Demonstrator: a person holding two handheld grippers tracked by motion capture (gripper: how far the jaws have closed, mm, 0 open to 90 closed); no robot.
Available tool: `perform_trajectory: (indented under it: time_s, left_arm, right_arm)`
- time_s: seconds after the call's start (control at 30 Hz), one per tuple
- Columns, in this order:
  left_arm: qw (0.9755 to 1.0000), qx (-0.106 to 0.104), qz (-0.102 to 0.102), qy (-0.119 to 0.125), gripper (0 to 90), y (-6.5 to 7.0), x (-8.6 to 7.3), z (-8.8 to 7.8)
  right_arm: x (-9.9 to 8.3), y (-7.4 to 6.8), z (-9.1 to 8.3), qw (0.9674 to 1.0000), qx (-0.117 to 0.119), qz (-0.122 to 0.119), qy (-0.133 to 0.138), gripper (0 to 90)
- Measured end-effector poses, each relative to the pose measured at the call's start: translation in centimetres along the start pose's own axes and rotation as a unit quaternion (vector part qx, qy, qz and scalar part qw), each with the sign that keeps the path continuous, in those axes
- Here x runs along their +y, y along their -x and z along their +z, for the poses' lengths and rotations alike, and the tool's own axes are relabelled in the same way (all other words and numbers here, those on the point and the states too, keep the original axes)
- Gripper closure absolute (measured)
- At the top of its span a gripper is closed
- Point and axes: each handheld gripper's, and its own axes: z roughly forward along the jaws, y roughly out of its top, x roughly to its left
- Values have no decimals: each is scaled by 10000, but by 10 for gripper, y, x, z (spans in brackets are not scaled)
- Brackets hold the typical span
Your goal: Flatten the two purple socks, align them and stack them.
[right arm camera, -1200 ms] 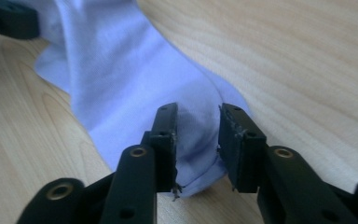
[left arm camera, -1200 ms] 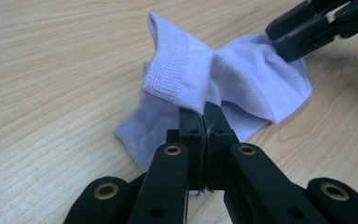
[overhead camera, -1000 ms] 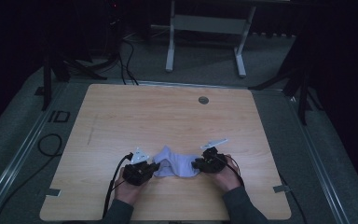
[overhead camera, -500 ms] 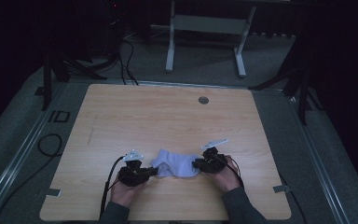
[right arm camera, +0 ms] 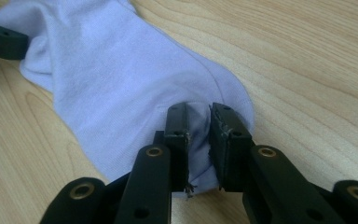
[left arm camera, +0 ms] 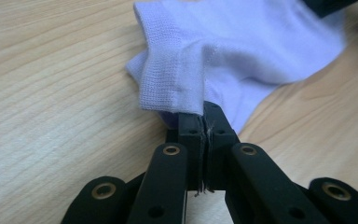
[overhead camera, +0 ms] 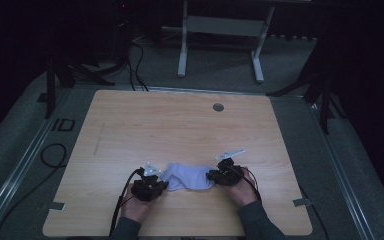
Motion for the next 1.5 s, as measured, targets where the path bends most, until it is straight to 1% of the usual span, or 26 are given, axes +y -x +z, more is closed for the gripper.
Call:
perform_trajectory:
  time_s: [0.07, 0.13, 0.17, 0.2, 0.33, 0.47, 0.53, 0.63, 0.8, 0.87, 0.9, 1.0, 1.07, 1.3, 1.37, 1.4, 1.43, 1.47, 1.5]
  left_arm:
    - [9997, 177, 147, -15, 872, 4, 1, 0]
    - [9991, 320, 290, -28, 873, 8, 1, 1]
    - [9987, 358, 352, -36, 876, 9, 1, 1]
    - [9986, 368, 367, -41, 878, 9, 1, 1]
    - [9991, 315, 296, -37, 881, 8, 1, 1]
    - [9991, 294, 295, -41, 881, 8, 1, 1]
    - [9993, 254, 261, -38, 882, 6, 1, 1]
    - [9996, 191, 202, -27, 882, 4, 1, 1]
    - [9997, 138, 172, -46, 881, 3, 2, 1]
    - [9998, 110, 160, -56, 881, 2, 2, 1]
    - [9998, 107, 156, -61, 881, 2, 2, 1]
    - [9997, 122, 181, -60, 881, 2, 2, 1]
    - [9997, 136, 191, -64, 881, 3, 2, 1]
    - [9997, 168, 179, -85, 878, 2, 2, -1]
    - [9997, 184, 141, -71, 856, 2, 1, -1]
    - [9997, 209, 128, -63, 821, 1, 1, -1]
    - [9997, 191, 150, -32, 767, 1, 1, -1]
    - [9999, 110, 108, 62, 724, 1, 1, -2]
    - [9999, 67, 116, 97, 696, 1, 1, -3]
  right_arm:
    - [0, -1, 0, 10000, -42, -24, -14, 779]
    - [0, -3, 0, 9999, -125, -97, -21, 806]
    - [1, -4, 0, 9997, -164, -176, -32, 825]
    - [1, -5, -1, 9996, -182, -215, -19, 845]
    - [2, -7, -4, 9993, -256, -271, 51, 868]
    - [4, -7, -10, 9992, -261, -241, 160, 868]
    - [5, -6, -13, 9992, -265, -237, 200, 868]
    - [6, -4, -16, 9991, -281, -213, 239, 868]
    - [8, -2, -20, 9989, -305, -200, 278, 869]
    - [9, -2, -22, 9988, -344, -215, 272, 869]
    - [9, -2, -22, 9985, -419, -245, 241, 869]
    - [8, -1, -21, 9981, -506, -269, 214, 869]
    - [7, -1, -20, 9976, -604, -287, 175, 869]
    - [5, 0, -14, 9975, -644, -287, 94, 866]
    - [5, 0, -13, 9976, -625, -285, 66, 839]
    - [4, 1, -12, 9978, -604, -277, 64, 790]
    - [4, 1, -12, 9979, -589, -250, 83, 742]
    - [4, 1, -13, 9981, -562, -224, 123, 704]
    - [3, 2, -13, 9983, -525, -192, 171, 672]
